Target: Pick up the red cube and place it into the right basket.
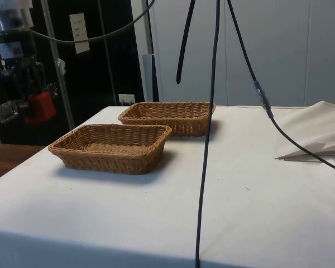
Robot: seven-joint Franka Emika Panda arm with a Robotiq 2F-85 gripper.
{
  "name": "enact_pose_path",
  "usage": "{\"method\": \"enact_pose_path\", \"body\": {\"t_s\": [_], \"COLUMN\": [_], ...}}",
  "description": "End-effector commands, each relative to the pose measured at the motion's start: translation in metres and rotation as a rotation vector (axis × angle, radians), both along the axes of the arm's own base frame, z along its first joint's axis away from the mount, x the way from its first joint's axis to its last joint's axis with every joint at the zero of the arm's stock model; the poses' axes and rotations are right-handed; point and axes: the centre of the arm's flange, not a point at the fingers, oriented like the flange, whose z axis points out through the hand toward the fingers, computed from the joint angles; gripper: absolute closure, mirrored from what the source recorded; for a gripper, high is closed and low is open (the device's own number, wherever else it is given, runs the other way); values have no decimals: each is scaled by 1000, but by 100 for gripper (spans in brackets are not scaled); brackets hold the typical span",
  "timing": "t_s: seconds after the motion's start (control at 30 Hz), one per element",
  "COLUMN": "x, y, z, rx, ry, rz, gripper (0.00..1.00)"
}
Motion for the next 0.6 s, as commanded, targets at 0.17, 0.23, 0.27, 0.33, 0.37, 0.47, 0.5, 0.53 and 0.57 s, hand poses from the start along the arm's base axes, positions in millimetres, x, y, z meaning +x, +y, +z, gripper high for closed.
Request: {"method": "enact_pose_path", "body": {"t_s": [0.17, 0.23, 0.27, 0.33, 0.37, 0.47, 0.5, 0.53, 0.57], "x": [0, -3, -2, -1, -1, -1, -1, -1, -1], "y": [0, 5, 5, 4, 4, 5, 6, 6, 6], "z": [-1, 3, 4, 3, 3, 3, 2, 1, 0], "rx": [-6, -14, -14, -14, -14, -18, -21, -24, -28], "ry": [1, -12, -13, -16, -16, -20, -21, -22, -24], "rz": [2, 1, 0, -7, -7, -5, -3, -4, -5], "gripper": [97, 97, 97, 97, 97, 97, 97, 97, 97]}}
